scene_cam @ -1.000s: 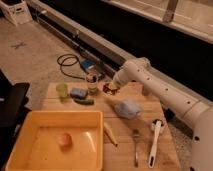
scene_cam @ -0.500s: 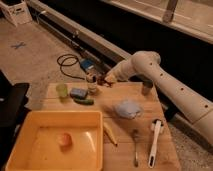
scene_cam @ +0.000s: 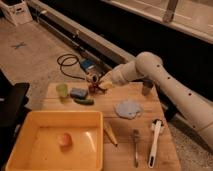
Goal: Place grapes in tray
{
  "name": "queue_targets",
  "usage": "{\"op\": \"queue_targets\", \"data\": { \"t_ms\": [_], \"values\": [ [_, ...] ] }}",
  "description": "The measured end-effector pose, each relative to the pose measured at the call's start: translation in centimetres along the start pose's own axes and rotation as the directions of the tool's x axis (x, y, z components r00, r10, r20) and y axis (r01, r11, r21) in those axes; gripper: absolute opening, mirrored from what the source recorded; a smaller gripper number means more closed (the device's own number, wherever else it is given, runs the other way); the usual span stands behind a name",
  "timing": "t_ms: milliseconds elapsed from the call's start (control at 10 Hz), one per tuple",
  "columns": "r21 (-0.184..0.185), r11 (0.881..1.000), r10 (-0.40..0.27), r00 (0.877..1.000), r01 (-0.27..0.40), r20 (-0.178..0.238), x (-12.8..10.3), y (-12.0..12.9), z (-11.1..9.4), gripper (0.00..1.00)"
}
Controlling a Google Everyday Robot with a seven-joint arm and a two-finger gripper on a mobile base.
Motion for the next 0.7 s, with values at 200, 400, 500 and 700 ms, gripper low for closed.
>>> {"op": "queue_targets", "data": {
  "t_ms": [200, 400, 500, 700],
  "values": [
    [-0.108, 0.994, -0.01, 1.0, 0.008, -0.016, 0.7, 3.0, 0.4, 0.07],
    [-0.171, 0.985, -0.016, 1.0, 0.013, -0.016, 1.0, 4.5, 0.5, 0.07],
    [-0.173, 0.985, -0.016, 1.0, 0.013, -0.015, 1.0, 4.5, 0.5, 0.07],
    [-0.173, 0.985, -0.017, 1.0, 0.014, -0.016, 0.9, 4.5, 0.6, 0.07]
  ]
}}
